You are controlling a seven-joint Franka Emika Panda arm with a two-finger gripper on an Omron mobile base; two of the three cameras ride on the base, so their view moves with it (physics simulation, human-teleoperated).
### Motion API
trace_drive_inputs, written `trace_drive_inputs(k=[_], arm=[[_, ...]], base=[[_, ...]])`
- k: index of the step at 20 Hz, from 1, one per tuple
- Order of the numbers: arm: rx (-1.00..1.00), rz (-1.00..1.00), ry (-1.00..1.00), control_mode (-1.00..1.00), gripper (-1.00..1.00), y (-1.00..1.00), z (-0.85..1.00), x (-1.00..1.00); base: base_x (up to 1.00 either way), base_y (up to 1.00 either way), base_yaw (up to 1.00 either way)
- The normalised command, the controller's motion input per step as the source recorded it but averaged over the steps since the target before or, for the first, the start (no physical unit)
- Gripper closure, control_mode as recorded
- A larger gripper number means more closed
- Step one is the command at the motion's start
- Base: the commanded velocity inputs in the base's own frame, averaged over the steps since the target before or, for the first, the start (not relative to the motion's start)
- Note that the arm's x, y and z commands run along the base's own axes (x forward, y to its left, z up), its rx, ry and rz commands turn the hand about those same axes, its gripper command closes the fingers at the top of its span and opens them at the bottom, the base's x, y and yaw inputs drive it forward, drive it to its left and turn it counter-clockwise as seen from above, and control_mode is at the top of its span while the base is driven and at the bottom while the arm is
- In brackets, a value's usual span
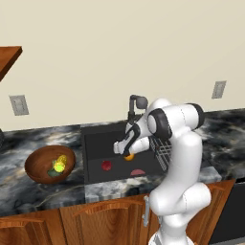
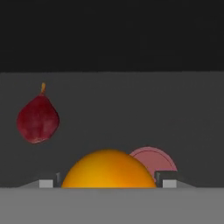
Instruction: There is a mixed pile of frozen fruits and vegetables on the counter. Locate all the frozen vegetables and place the items in a bowl on the counter. Take all the frozen fruits and defrost them in a running sink.
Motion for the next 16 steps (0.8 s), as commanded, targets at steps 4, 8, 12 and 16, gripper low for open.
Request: trace_drive_inputs(k=[4,8,12,16], arm=[[0.00,0.00,-0.08,-1.00,1.00,0.00,-0.29,0.18],[-0.05,0.00,-0.06,-1.00,1.00,0.00,-0.33,0.14],[-0.02,0.00,0.00,-1.00,1.00,0.01,-0.34,0.10],[0.00,0.00,0.01,-1.00,1.00,0.17,-0.30,0.01]], base=[[0.00,0.00,0.00],[0.00,0.00,0.00],[0.00,0.00,0.00],[0.00,0.00,0.00]])
